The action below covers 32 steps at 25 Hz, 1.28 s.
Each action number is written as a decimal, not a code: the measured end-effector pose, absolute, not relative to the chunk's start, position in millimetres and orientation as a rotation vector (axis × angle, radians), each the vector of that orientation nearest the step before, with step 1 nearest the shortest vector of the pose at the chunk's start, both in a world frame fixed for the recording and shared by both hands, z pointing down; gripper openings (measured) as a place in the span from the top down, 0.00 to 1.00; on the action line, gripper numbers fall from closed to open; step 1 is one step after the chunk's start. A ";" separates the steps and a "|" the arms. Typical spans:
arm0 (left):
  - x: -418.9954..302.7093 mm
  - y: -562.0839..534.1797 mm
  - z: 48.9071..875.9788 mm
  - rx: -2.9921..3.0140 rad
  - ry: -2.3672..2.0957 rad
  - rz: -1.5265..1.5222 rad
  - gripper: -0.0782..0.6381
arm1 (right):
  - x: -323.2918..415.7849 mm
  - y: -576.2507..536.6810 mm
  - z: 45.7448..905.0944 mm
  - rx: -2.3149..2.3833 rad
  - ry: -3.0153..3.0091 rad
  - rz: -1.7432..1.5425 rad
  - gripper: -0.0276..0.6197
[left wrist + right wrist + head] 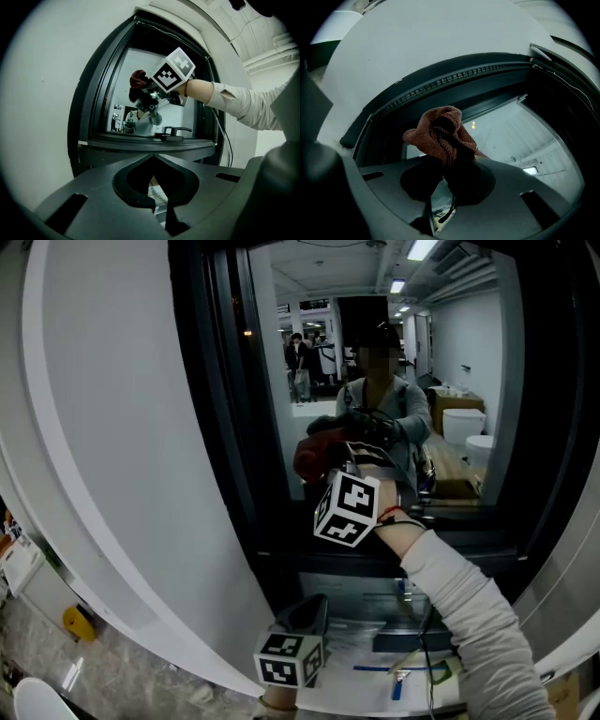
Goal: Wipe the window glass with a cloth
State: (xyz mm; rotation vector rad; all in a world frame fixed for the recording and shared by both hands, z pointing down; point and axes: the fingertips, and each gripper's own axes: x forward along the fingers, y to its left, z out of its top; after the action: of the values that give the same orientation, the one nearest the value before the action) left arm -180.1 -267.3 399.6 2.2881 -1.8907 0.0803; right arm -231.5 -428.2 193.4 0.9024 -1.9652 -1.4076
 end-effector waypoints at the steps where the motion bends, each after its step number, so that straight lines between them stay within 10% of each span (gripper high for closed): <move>1: -180.3 -266.5 399.9 2.287 -1.890 0.079 0.88 | -231.8 -428.3 200.1 0.892 -1.970 -1.393 0.86; 18: -175.2 -259.3 400.9 2.281 -1.883 0.065 0.88 | -233.4 -430.3 288.2 0.732 -2.015 -1.196 0.86; 32: -161.7 -272.6 400.1 2.315 -1.851 0.072 0.88 | -187.0 -392.0 188.9 0.813 -2.076 -1.399 0.86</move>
State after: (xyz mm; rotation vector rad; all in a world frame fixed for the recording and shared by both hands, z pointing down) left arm -161.7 -272.6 400.1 2.3145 -1.8509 0.0718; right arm -187.0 -392.0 188.9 0.8128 -2.0763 -1.3994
